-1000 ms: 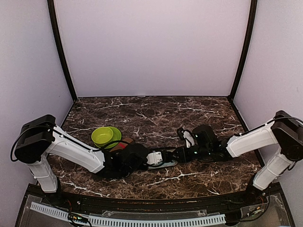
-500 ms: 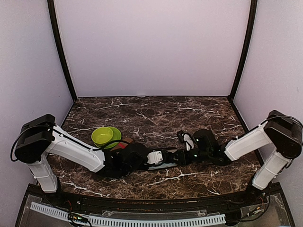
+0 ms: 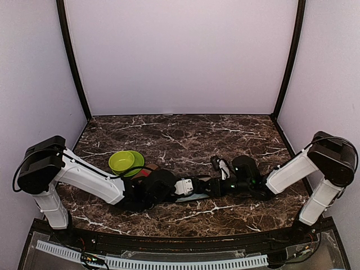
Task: Organize the sunglasses
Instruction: Adjust the sunglasses and the sunglasses case.
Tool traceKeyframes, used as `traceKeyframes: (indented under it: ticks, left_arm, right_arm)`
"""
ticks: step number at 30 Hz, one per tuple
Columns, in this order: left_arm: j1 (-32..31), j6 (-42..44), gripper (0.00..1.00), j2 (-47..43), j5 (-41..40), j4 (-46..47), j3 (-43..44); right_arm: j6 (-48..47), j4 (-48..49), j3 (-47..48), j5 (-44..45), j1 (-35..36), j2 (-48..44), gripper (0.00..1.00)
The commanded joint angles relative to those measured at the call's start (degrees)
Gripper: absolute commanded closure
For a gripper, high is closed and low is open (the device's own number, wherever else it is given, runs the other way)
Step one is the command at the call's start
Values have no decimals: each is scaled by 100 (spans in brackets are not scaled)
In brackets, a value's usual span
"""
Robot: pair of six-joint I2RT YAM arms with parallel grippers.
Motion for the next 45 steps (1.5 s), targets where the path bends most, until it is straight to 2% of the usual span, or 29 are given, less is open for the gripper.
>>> traceKeyframes:
  ticks: [1,19,38,45]
  left_arm:
    - [21,-187,100,-198,134,62,121]
    - [79,-186,100,-202,86,27,137]
    - [87,-103,100,-202,-15,79,108]
    - [91,-107,100,-209,-22,88,112]
  right_arm:
    - [211,614,-130,-223,65,211,47]
    - [504,780,-478,-352,74,-278,60]
    - [652,450,-664,8,60,-898,62]
    - [425,-257,-517,352,59,-1101,58]
